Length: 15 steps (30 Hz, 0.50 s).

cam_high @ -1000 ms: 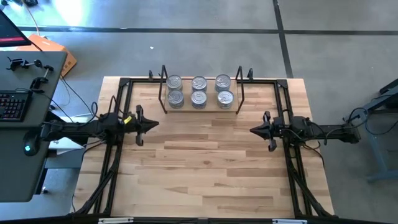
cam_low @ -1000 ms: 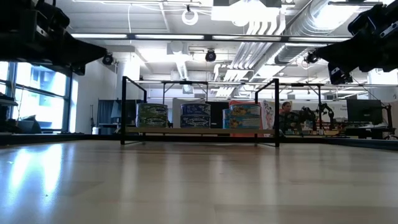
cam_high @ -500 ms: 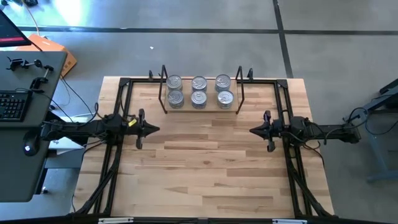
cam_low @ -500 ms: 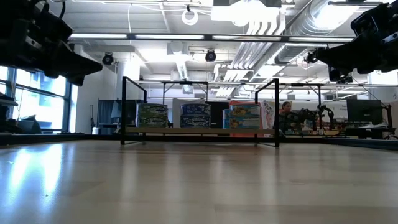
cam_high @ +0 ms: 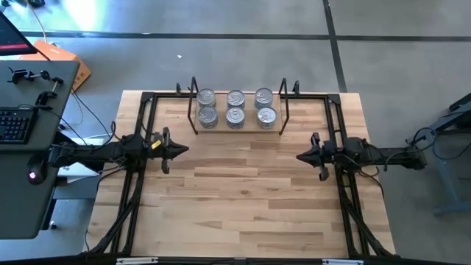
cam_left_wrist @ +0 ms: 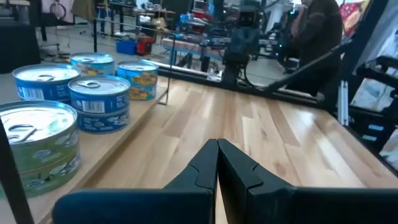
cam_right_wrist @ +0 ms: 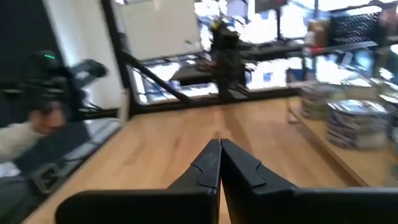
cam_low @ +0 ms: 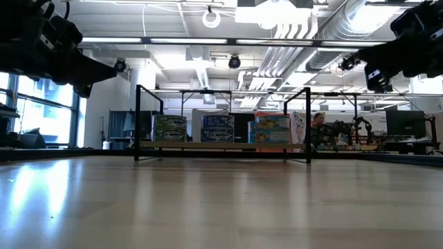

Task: Stack canned seafood by type on shelf
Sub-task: Return to Home Position

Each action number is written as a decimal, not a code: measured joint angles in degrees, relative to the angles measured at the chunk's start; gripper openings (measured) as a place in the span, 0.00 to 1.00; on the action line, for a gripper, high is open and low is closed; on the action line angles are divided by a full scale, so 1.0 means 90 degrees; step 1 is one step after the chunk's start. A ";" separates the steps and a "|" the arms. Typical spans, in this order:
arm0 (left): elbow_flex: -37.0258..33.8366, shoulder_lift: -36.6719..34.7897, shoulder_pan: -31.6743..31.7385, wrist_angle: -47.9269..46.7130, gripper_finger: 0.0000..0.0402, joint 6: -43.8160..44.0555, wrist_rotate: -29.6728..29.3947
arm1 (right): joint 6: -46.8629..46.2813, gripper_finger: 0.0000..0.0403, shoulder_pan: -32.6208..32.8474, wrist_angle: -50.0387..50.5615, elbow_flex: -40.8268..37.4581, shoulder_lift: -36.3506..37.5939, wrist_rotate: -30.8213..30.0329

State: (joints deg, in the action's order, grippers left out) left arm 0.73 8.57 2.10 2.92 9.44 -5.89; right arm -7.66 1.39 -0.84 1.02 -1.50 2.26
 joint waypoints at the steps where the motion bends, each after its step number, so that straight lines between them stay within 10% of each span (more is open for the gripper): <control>1: 0.0000 -0.0034 0.0008 -0.0031 0.00 -0.0052 0.0001 | 0.0011 0.01 0.0000 -0.0004 0.0023 0.0040 0.0148; 15: 0.0032 -0.0926 0.0309 -0.0198 0.00 -0.0722 0.0342 | 0.0198 0.01 -0.0204 0.0115 0.0034 0.0156 0.0279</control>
State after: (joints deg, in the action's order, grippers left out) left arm 1.02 0.24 4.88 1.13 2.95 -2.81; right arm -5.88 -0.45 0.20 1.32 -0.10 4.77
